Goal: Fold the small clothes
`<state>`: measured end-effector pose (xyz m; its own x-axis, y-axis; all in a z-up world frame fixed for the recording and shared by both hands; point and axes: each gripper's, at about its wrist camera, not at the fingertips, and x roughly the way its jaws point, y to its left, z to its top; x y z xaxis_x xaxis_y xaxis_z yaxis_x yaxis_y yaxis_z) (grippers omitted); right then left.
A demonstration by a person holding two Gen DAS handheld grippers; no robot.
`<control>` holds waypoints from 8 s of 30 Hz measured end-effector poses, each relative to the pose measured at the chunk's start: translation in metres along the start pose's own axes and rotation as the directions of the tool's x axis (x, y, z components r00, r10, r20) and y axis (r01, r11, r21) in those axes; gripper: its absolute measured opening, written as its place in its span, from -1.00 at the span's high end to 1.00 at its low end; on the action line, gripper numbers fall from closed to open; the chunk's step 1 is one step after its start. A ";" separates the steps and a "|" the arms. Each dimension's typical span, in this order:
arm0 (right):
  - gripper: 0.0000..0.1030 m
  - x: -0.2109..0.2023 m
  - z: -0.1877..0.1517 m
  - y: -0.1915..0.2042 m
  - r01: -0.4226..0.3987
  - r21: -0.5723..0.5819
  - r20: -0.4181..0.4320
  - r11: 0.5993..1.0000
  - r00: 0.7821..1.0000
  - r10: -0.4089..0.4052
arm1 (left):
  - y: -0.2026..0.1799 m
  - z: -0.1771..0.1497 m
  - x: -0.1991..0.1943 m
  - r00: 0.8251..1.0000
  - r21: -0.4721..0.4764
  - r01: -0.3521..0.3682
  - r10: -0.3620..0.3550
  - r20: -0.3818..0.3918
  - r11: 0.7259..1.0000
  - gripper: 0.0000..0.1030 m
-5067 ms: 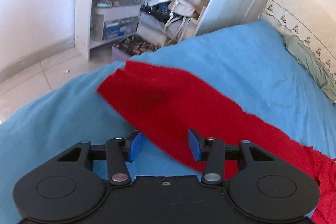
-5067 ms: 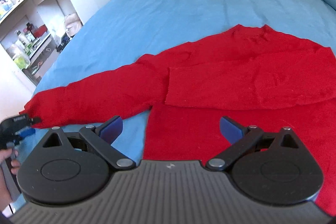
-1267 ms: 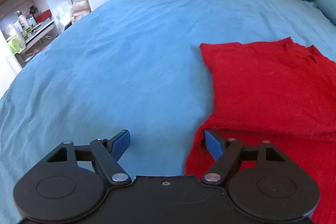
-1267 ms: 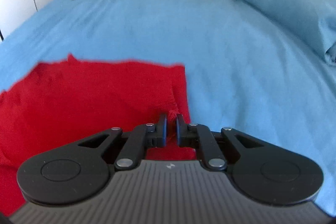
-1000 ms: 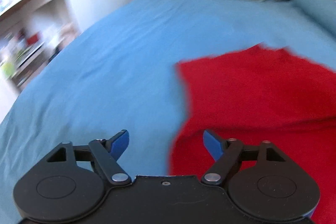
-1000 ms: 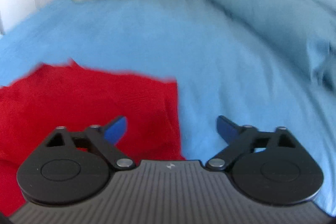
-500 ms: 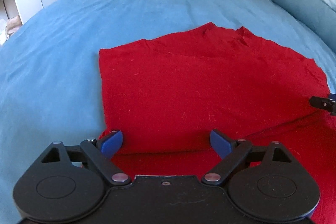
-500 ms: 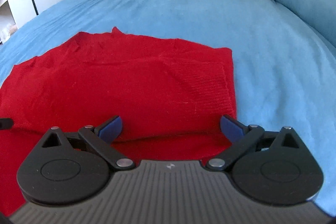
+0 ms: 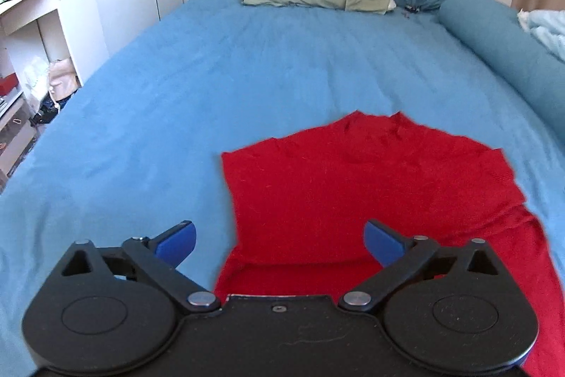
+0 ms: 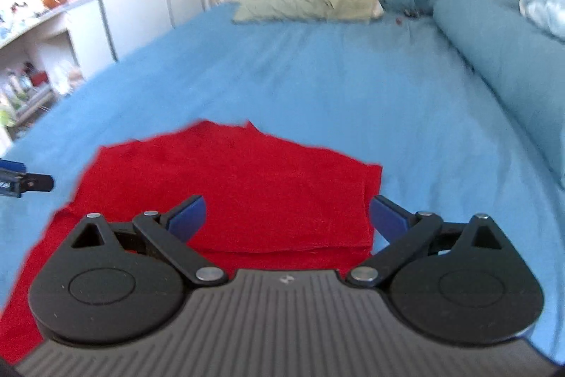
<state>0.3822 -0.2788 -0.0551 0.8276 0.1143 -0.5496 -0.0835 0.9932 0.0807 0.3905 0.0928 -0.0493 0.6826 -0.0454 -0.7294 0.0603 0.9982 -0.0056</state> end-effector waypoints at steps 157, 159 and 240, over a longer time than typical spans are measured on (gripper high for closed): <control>0.38 0.086 -0.081 -0.055 0.282 0.491 -0.255 0.825 0.951 -0.173 | -0.173 -0.007 0.188 0.974 0.059 0.042 -0.028 -0.223 0.997 -1.00; 0.42 0.084 -0.071 -0.049 0.294 0.479 -0.266 0.827 0.947 -0.182 | -0.173 -0.004 0.191 0.970 0.067 0.049 -0.031 -0.240 0.997 -1.00; -1.00 0.052 -0.011 0.079 -0.078 0.120 -0.219 0.990 0.970 0.103 | 0.050 0.010 0.044 0.993 -0.003 0.079 -0.079 -0.083 0.997 -1.00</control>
<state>0.4123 -0.1942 -0.0860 0.6728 0.2179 -0.7070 -0.0809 0.9716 0.2224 0.4309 0.1399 -0.0753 0.6130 -0.1210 -0.7808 0.1119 0.9915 -0.0658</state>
